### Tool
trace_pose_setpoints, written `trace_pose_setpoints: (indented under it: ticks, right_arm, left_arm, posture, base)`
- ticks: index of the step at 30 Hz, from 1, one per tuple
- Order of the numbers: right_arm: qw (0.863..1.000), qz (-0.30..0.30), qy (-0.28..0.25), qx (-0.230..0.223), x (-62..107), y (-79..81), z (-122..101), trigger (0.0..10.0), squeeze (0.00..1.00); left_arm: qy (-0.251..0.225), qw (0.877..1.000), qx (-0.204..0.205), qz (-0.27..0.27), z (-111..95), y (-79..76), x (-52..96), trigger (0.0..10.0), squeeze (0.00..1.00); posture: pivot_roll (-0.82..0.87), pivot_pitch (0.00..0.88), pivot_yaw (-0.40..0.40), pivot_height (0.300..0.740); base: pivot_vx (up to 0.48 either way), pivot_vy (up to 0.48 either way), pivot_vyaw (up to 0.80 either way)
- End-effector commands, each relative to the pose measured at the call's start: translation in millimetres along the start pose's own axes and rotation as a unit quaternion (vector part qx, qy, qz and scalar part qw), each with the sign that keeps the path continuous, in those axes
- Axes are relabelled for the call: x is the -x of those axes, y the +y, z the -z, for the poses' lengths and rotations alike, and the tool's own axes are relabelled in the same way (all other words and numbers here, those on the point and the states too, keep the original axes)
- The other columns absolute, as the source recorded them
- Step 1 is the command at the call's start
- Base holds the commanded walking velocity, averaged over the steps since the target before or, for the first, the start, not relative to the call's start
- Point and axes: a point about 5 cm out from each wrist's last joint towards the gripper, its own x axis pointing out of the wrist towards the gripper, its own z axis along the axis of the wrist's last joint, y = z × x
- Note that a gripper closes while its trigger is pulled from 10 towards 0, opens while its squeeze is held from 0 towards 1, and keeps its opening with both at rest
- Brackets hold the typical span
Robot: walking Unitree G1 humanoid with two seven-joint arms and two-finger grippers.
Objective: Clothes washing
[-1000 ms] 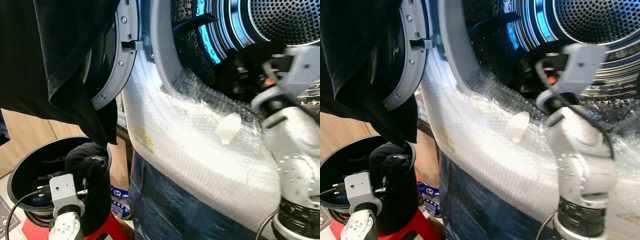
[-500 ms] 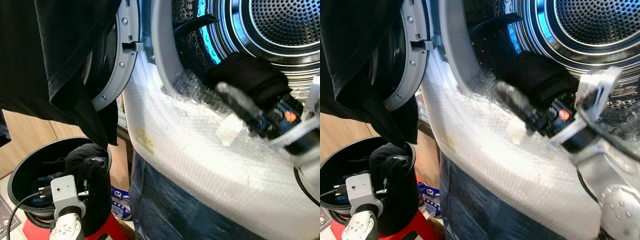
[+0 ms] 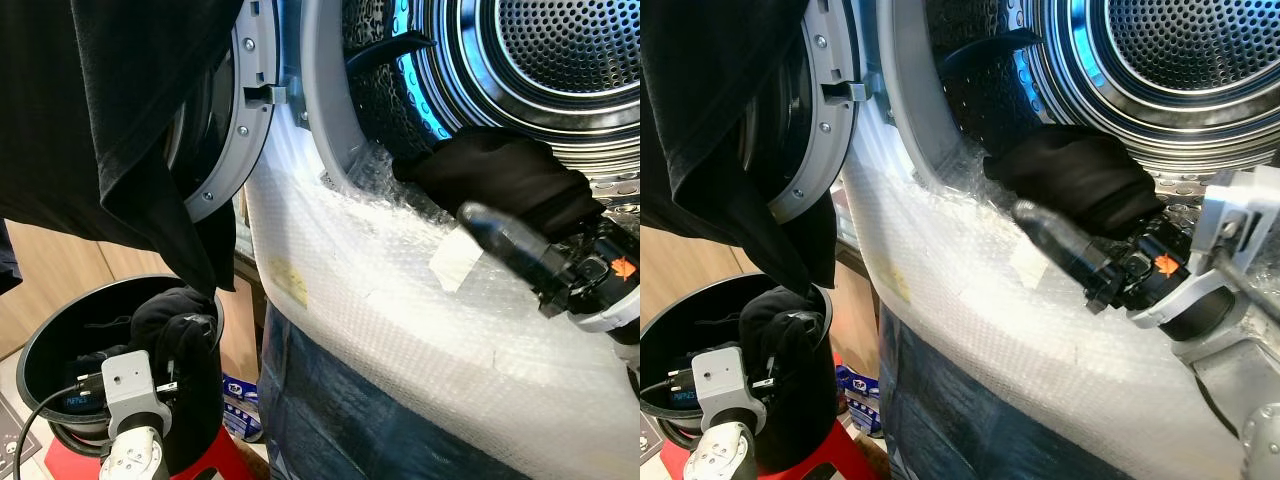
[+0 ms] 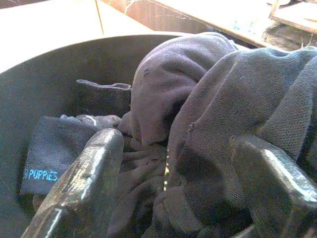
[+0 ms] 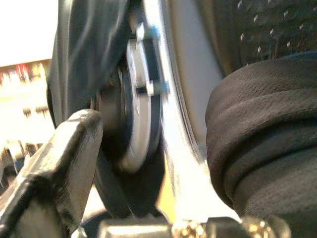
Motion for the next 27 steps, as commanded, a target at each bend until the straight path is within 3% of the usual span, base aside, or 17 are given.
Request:
trace_pose_setpoints:
  ticks: [1, 2, 5, 6, 7, 9, 10, 14, 16, 18, 19, 21, 23, 24, 25, 26, 27]
  right_arm:
    - [0.998, -0.005, -0.046, -0.036, 2.9, 4.2, -4, 10.0, 0.0]
    - [0.995, -0.014, -0.068, -0.075, 4.0, 9.0, 3, 10.0, 0.0]
    - [0.99, -0.022, -0.085, -0.109, 6.3, 14.8, 12, 10.0, 0.0]
    - [0.985, -0.019, -0.115, -0.127, 7.7, 17.4, 14, 10.0, 0.0]
    - [0.971, -0.008, -0.178, -0.157, 11.6, 22.1, 16, 10.0, 0.0]
    - [0.957, -0.003, -0.216, -0.192, 12.6, 28.1, 18, 10.0, 0.0]
    - [0.953, -0.019, -0.203, -0.226, 10.5, 37.2, 23, 10.0, 0.0]
    - [0.941, -0.043, -0.201, -0.268, 10.2, 49.4, 28, 10.0, 0.0]
    - [0.926, -0.053, -0.211, -0.309, 17.3, 55.7, 28, 10.0, 0.0]
    - [0.923, -0.042, -0.209, -0.321, 26.8, 53.6, 30, 10.0, 0.0]
    - [0.916, -0.024, -0.204, -0.345, 46.9, 46.8, 36, 10.0, 0.0]
    - [0.914, -0.019, -0.192, -0.357, 61.5, 44.3, 40, 10.0, 0.0]
    - [0.913, -0.018, -0.186, -0.362, 65.5, 44.2, 42, 10.0, 0.0]
    - [0.911, -0.004, -0.177, -0.373, 77.8, 41.7, 49, 10.0, 0.0]
    - [0.911, -0.004, -0.177, -0.373, 77.8, 41.7, 49, 10.0, 0.0]
    - [0.907, 0.02, -0.162, -0.389, 95.3, 39.7, 59, 10.0, 0.0]
    - [0.907, 0.02, -0.162, -0.389, 95.3, 39.7, 59, 10.0, 0.0]
  left_arm:
    - [0.001, 1.0, 0.003, 0.007, 0, -2.0, -0.2, 10.0, 0.0]
    - [-0.001, 1.0, 0.004, 0.007, 0, -2.6, -0.2, 10.0, 0.0]
    - [-0.004, 1.0, 0.005, 0.007, -1, -3.4, -0.4, 10.0, 0.0]
    - [-0.008, 1.0, 0.006, 0.007, -3, -3.6, -0.5, 10.0, 0.0]
    - [-0.016, 1.0, 0.009, 0.006, -5, -3.4, -0.9, 10.0, 0.0]
    - [-0.024, 1.0, 0.013, 0.005, -7, -3.0, -1.1, 10.0, 0.0]
    - [-0.033, 0.999, 0.018, 0.007, -10, -3.2, -1.0, 10.0, 0.0]
    - [-0.047, 0.999, 0.023, 0.01, -14, -4.3, -0.8, 10.0, 0.0]
    - [-0.056, 0.998, 0.03, 0.016, -16, -7.0, -0.2, 10.0, 0.0]
    - [-0.057, 0.998, 0.031, 0.019, -17, -8.8, 0.4, 10.0, 0.0]
    - [-0.06, 0.997, 0.035, 0.023, -16, -11.1, 1.6, 10.0, 0.0]
    - [-0.062, 0.997, 0.037, 0.025, -16, -12.1, 2.6, 10.0, 0.0]
    - [-0.063, 0.997, 0.037, 0.025, -16, -12.4, 2.9, 10.0, 0.0]
    - [-0.065, 0.997, 0.039, 0.028, -15, -13.5, 3.8, 10.0, 0.0]
    - [-0.065, 0.997, 0.039, 0.028, -15, -13.5, 3.8, 10.0, 0.0]
    - [-0.066, 0.997, 0.04, 0.031, -15, -14.5, 4.8, 10.0, 0.0]
    - [-0.066, 0.997, 0.04, 0.031, -15, -14.5, 4.8, 10.0, 0.0]
  posture:
    - [0.05, 0.016, -0.041, 0.74]
    - [0.05, 0.015, -0.041, 0.74]
    - [0.06, 0.014, -0.045, 0.74]
    - [0.05, 0.011, -0.044, 0.74]
    - [0.06, 0.01, -0.046, 0.74]
    - [0.06, 0.01, -0.046, 0.74]
    - [0.06, 0.008, -0.048, 0.74]
    - [0.06, 0.005, -0.052, 0.74]
    - [0.07, 0.001, -0.061, 0.74]
    - [0.07, 0.001, -0.061, 0.74]
    - [0.07, 0.0, -0.067, 0.74]
    - [0.07, 0.0, -0.07, 0.74]
    - [0.07, 0.0, -0.07, 0.74]
    - [0.07, 0.0, -0.075, 0.74]
    - [0.07, 0.0, -0.075, 0.74]
    - [0.07, 0.0, -0.075, 0.74]
    - [0.07, 0.0, -0.075, 0.74]
  base:
    - [0.0, 0.0, 0.0]
    - [0.0, 0.0, 0.0]
    - [0.0, 0.0, 0.0]
    - [0.0, 0.0, 0.0]
    - [0.0, 0.0, 0.0]
    - [0.0, 0.0, 0.0]
    - [0.0, 0.0, 0.0]
    - [0.0, 0.0, 0.0]
    - [0.0, 0.0, 0.0]
    - [0.0, 0.0, 0.0]
    - [0.0, 0.0, 0.0]
    - [0.0, 0.0, 0.0]
    - [0.0, 0.0, 0.0]
    - [0.0, 0.0, 0.0]
    - [0.0, 0.0, 0.0]
    - [0.0, 0.0, 0.0]
    - [0.0, 0.0, 0.0]
